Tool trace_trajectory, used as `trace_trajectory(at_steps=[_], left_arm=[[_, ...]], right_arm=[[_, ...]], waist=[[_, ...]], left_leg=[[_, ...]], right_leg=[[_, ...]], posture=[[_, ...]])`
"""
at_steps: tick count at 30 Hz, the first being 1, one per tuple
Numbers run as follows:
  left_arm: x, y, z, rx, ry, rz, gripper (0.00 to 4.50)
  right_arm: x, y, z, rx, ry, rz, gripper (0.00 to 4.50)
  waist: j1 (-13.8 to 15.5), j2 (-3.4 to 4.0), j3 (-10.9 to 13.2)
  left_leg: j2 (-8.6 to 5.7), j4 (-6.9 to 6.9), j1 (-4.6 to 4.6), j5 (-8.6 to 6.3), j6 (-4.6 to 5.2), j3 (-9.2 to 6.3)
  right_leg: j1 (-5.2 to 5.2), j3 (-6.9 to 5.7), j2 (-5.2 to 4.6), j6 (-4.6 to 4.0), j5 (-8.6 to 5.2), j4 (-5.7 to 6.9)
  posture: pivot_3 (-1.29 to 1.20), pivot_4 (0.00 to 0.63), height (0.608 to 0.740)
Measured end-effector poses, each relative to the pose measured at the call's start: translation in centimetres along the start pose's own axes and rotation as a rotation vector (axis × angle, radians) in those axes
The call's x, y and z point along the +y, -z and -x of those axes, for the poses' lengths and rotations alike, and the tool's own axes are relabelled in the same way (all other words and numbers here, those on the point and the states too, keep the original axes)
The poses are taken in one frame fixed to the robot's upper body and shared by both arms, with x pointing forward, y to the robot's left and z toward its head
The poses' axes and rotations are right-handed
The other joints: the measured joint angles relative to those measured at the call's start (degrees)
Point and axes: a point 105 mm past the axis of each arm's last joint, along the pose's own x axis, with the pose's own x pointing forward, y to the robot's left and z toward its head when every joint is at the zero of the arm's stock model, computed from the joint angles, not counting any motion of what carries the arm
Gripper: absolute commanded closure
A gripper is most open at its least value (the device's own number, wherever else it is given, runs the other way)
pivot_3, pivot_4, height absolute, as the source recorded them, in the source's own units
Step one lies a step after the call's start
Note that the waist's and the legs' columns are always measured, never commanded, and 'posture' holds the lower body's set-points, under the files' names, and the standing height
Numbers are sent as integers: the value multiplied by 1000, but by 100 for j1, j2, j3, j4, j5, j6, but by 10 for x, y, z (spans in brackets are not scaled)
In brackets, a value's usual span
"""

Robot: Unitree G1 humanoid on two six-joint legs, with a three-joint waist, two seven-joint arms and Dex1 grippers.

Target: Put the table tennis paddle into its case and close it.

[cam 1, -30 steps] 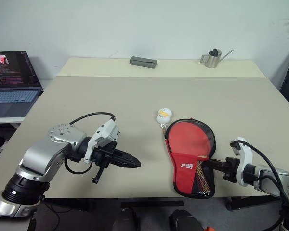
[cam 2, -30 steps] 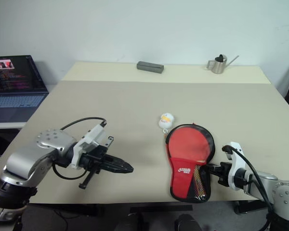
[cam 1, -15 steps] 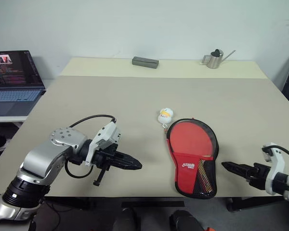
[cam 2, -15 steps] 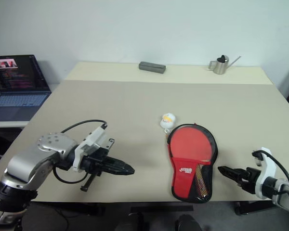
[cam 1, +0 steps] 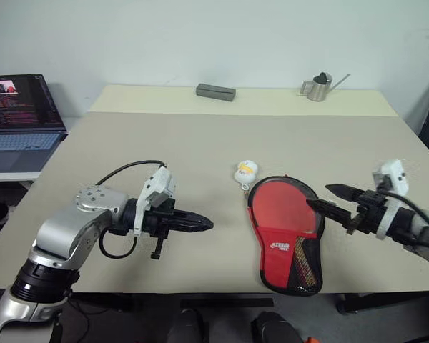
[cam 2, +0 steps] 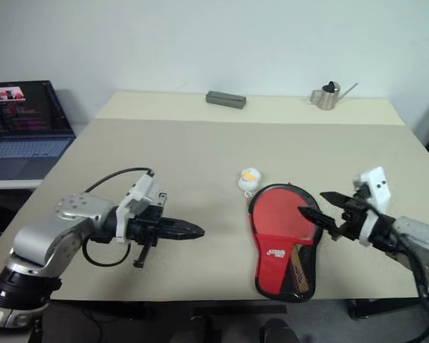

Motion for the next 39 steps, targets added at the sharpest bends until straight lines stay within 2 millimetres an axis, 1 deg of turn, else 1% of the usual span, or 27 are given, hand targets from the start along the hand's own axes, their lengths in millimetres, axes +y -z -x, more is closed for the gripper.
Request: trace_trajectory(at_steps=[2,4,6,8,11,14,17,19,21,26,31,32,34,37,39], left_arm=[[18,1,1,-24,-121,-9,4500],[42,2,5,-42,-274,-10,4500],[56,4,14,-45,-375,-1,4500],[59,4,19,-53,-404,3,4500],[58,6,20,-52,-408,10,4500],[59,6,21,-63,-421,22,4500],[61,2,22,-82,-428,33,4500],[62,2,22,-83,-439,52,4117],[62,5,22,-81,-439,84,3590],[65,0,21,-93,-438,90,1869],[75,-10,19,-116,-448,84,156],[78,-13,17,-131,-455,80,55],[83,-15,13,-140,-467,72,55],[87,-11,9,-131,-480,72,55],[90,-7,5,-122,-483,74,55]], right_arm=[[3,2,-6,19,-22,77,30],[7,2,-12,31,-52,170,30],[10,4,-18,33,-85,218,30],[11,7,-24,41,-111,232,30],[8,10,-34,43,-129,242,30],[6,10,-51,12,-142,200,30],[4,12,-63,5,-140,188,30],[3,16,-66,13,-136,197,0],[3,19,-69,21,-136,206,0],[9,22,-74,12,-154,189,0],[11,24,-77,18,-154,195,0],[14,26,-79,22,-165,192,0],[18,29,-83,30,-179,190,0],[21,34,-90,27,-180,187,0],[18,40,-94,28,-163,179,0]], waist=[[22,-1,0],[27,-3,2],[23,-8,2],[-1,-8,3],[-11,-9,2],[-15,-10,3],[-9,-10,3],[-2,-10,3],[5,-10,3],[13,-10,3],[20,-10,3],[22,-10,3],[25,-11,3],[21,-11,2],[20,-12,2]], left_leg=[[0,2,-2,0,0,0],[1,6,-2,0,0,0],[1,9,-1,0,0,1],[1,9,-1,0,0,4],[1,9,0,1,0,2],[2,9,2,1,-1,1],[0,10,1,1,-1,2],[-2,10,0,1,-1,2],[-2,9,0,1,-1,2],[-1,10,0,1,-1,3],[-3,14,1,1,-1,6],[-3,14,1,1,-1,6],[-3,14,0,1,-1,5],[-2,12,0,1,-2,6],[-2,12,0,1,-2,7]], right_leg=[[1,-3,0,0,0,0],[2,-1,0,2,0,0],[2,2,0,5,2,1],[2,6,-1,1,6,1],[1,3,-1,-7,11,6],[1,1,3,-13,14,13],[2,0,2,-17,16,14],[2,0,0,-17,16,13],[2,-2,0,-17,17,13],[3,-6,2,-18,17,16],[5,-6,2,-18,18,16],[5,-5,2,-18,18,15],[5,-6,2,-18,18,15],[2,-4,5,-18,18,16],[5,-7,5,-19,18,16]], posture=[[0,150,740],[0,150,740],[0,150,740],[0,150,740],[0,150,740],[0,150,740],[0,150,740],[0,150,740],[0,150,740],[0,150,740],[0,150,740],[0,150,740],[0,150,740],[0,150,740],[0,150,740]])
